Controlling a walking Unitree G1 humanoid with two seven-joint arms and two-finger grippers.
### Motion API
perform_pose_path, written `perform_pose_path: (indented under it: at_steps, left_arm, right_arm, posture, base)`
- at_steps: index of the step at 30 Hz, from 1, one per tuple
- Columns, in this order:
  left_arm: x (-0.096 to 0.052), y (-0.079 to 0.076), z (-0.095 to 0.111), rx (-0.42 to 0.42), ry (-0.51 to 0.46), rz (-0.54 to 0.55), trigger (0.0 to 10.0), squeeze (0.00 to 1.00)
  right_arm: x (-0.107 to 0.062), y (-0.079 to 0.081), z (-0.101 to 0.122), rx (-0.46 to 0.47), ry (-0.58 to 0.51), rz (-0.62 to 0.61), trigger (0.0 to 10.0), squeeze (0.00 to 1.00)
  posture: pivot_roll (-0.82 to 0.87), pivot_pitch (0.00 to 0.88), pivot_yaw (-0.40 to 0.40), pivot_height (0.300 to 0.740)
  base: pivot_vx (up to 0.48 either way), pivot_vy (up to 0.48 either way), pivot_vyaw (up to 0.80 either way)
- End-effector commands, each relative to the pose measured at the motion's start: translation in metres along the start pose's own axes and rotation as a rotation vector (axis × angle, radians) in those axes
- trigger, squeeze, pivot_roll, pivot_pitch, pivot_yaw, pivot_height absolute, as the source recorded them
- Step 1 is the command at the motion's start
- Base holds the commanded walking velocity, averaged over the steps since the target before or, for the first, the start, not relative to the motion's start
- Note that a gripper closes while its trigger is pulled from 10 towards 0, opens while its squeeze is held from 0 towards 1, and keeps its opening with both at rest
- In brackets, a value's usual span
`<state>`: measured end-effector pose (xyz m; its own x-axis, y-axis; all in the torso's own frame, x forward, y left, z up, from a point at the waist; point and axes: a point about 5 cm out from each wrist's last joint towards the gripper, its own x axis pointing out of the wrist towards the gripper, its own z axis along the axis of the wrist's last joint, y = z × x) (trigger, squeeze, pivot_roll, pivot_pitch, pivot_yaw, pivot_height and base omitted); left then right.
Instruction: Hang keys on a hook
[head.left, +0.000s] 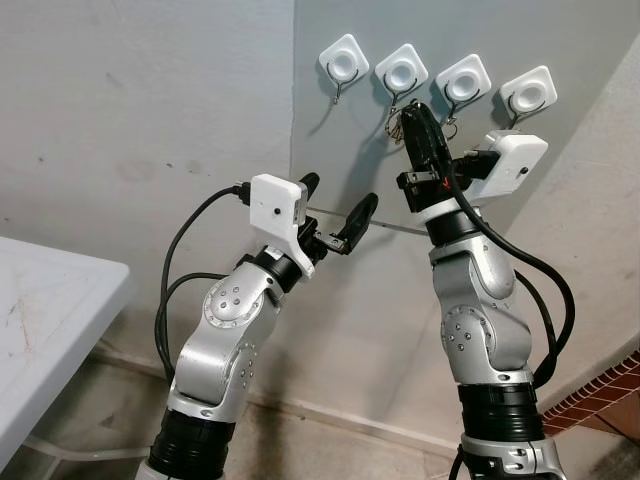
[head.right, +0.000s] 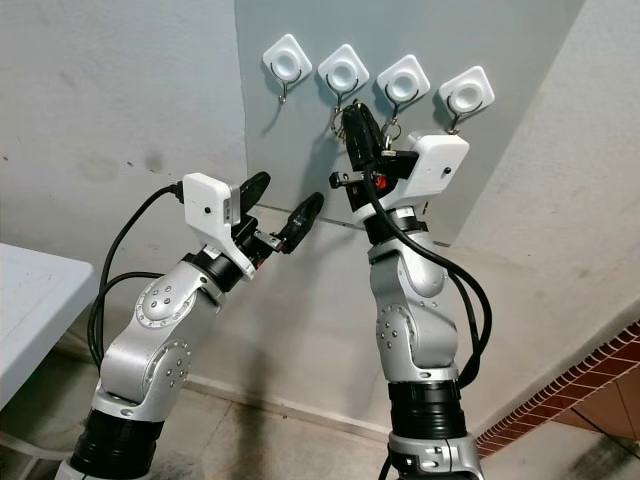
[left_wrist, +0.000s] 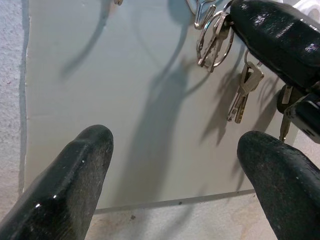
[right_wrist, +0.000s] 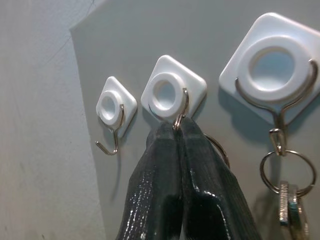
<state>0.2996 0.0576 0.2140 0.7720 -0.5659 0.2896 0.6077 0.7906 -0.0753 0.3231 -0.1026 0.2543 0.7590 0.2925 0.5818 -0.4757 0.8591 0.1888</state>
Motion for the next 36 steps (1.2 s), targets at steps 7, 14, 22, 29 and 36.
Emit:
perform_pose_path:
  at_steps: [7,14,22,29,36]
  left_arm:
    - [0.0,-0.003,0.008,-0.01,-0.024,-0.003,10.0,0.0]
    - [0.0,-0.004,0.008,-0.018,-0.025,0.002,10.0,0.0]
    - [0.0,-0.004,0.008,-0.03,-0.024,0.002,10.0,0.0]
    - [-0.001,-0.004,0.007,-0.039,-0.021,0.006,10.0,0.0]
    - [-0.001,-0.005,0.007,-0.047,-0.021,0.01,10.0,0.0]
  right_arm:
    - [0.006,0.004,0.005,-0.045,-0.008,0.058,10.0,0.0]
    - [0.006,0.005,0.006,-0.104,0.006,0.096,10.0,0.0]
    - [0.006,0.007,0.009,-0.216,0.024,0.149,10.0,0.0]
    - [0.007,0.004,0.011,-0.327,0.05,0.173,10.0,0.0]
    - [0.009,-0.006,0.013,-0.371,0.06,0.15,10.0,0.0]
  posture:
    - [-0.01,0.059,-0.055,0.74]
    - [-0.01,0.061,-0.057,0.74]
    - [-0.02,0.064,-0.055,0.74]
    - [-0.02,0.068,-0.057,0.74]
    - [-0.01,0.07,-0.057,0.74]
  base:
    - [0.0,0.0,0.0]
    - [0.0,0.0,0.0]
    - [0.0,0.0,0.0]
    - [0.0,0.0,0.0]
    - [0.0,0.0,0.0]
